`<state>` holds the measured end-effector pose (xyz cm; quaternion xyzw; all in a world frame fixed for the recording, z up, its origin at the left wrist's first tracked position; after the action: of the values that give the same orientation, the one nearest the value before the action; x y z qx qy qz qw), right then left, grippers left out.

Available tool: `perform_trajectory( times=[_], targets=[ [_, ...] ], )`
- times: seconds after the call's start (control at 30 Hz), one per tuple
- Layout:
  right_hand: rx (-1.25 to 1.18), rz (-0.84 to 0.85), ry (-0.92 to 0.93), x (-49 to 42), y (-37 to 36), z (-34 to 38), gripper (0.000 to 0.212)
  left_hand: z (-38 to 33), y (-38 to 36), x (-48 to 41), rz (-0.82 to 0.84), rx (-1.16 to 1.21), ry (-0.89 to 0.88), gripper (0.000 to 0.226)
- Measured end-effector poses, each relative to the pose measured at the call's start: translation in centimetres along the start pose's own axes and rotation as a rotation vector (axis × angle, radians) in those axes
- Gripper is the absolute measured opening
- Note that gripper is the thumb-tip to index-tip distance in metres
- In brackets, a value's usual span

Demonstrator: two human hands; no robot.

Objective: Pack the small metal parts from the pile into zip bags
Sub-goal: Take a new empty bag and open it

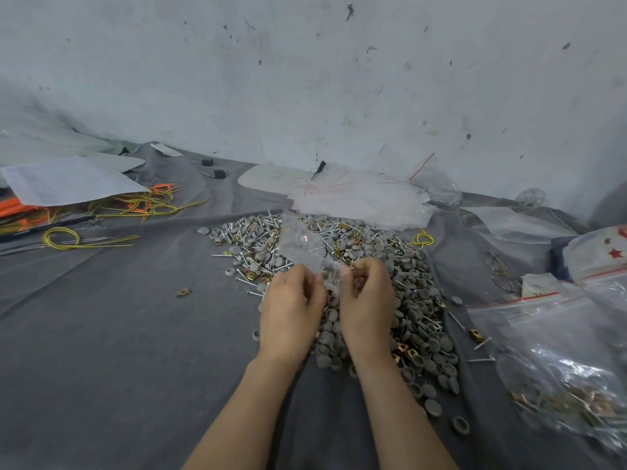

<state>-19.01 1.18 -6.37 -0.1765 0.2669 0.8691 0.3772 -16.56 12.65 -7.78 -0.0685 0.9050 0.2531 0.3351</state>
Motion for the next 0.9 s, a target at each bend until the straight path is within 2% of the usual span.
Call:
perform_trajectory(
  times=[0.1, 0.17, 0.3, 0.33, 0.4, 0.43, 0.57, 0.67, 0.73, 0.83, 0.9],
  targets=[
    [0.011, 0.050, 0.113, 0.7, -0.4, 1.1, 0.010, 0.3, 0.5, -0.1, -0.057, -0.018, 0.047, 0.018],
    [0.011, 0.121, 0.201, 1.2, -0.8, 1.7, 0.002, 0.3, 0.7, -0.1, -0.087, -0.017, 0.035, 0.019],
    [-0.060, 0.238, 0.265, 2.0, -1.5, 2.8, 0.026, 0.4, 1.1, -0.2, -0.143, -0.005, -0.026, 0.011],
    [-0.073, 0.292, 0.250, 2.2, -1.7, 2.8, 0.031, 0.3, 1.1, -0.1, -0.130, 0.001, -0.026, 0.015],
    [-0.112, 0.408, 0.176, 2.4, -2.0, 2.5, 0.041, -0.2, 1.0, 0.0, -0.106, 0.053, -0.005, 0.032],
    [-0.163, 0.458, 0.118, 2.4, -2.1, 2.4, 0.046, -0.4, 0.9, 0.1, -0.103, 0.052, -0.027, 0.033],
    [-0.477, 0.535, -0.081, 1.2, -2.2, 2.0, 0.063, -1.0, 0.3, 0.4, -0.026, -0.072, -0.324, 0.026],
    [-0.732, 0.521, -0.320, 0.5, -1.8, 1.5, 0.077, -1.6, -0.1, 0.6, -0.020, -0.059, -0.364, 0.024],
    [-0.933, 0.531, -0.503, 0.2, -1.7, 0.9, 0.076, -1.5, -0.3, 0.3, -0.087, 0.063, -0.205, 0.036],
    [-1.062, 0.572, -0.623, 0.1, -1.7, 0.7, 0.074, -0.6, 0.5, -0.9, -0.182, 0.444, 0.263, 0.080],
    [-1.139, 0.599, -0.673, 0.1, -1.6, 0.7, 0.079, 0.0, 0.4, -1.7, -0.152, 0.740, 0.524, 0.107]
  ],
)
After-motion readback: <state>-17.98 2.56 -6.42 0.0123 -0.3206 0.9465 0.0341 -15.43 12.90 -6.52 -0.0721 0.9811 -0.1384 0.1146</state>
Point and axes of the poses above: each hand's wrist, its own x-axis away from the middle knuckle, its own y-axis out of the back of the hand, z = x × y, the point moved 3 cm from there along -x, towards the middle knuckle, and after that the axes turned 6 degrees about -y, right-handed, at the moved point
